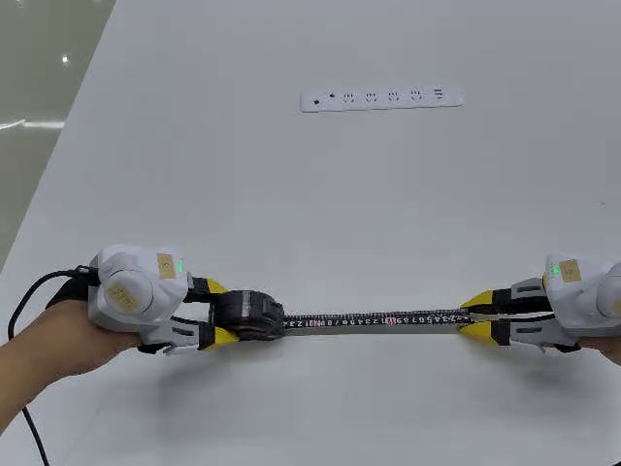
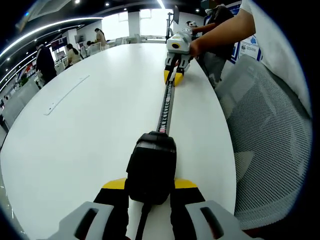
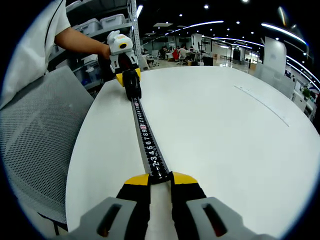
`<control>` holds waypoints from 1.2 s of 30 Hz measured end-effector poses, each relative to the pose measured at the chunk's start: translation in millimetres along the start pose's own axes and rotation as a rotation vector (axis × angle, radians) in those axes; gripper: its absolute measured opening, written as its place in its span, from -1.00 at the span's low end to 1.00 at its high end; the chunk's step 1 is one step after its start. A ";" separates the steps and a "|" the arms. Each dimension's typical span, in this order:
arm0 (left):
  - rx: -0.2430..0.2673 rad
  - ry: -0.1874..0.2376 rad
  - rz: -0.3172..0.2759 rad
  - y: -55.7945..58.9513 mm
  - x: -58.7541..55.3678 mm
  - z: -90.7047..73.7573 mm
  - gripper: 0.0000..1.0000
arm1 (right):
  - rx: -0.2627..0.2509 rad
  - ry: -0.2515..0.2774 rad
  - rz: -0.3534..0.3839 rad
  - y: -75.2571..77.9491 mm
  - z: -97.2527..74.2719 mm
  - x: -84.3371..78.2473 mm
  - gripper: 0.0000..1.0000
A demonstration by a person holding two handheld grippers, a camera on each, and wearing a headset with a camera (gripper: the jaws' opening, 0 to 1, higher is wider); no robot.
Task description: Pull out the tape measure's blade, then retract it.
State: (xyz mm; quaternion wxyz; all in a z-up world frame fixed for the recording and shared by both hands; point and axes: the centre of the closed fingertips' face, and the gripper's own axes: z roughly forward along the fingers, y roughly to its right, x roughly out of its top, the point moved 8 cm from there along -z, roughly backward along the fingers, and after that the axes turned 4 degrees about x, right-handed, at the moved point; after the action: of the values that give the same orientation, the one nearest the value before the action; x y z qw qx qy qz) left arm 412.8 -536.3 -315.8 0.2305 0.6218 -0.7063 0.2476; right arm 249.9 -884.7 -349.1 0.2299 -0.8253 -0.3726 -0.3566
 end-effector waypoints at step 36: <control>0.057 0.008 -0.140 8.7 -6.5 -7.0 0.03 | -0.058 0.046 0.043 -12.5 -8.8 12.8 -0.03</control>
State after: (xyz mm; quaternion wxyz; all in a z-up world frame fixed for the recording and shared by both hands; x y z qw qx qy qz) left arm 405.0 -526.0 -315.0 0.2321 0.6750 -0.6530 0.2533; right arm 242.5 -876.9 -332.3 0.2218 -0.8312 -0.3388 -0.3810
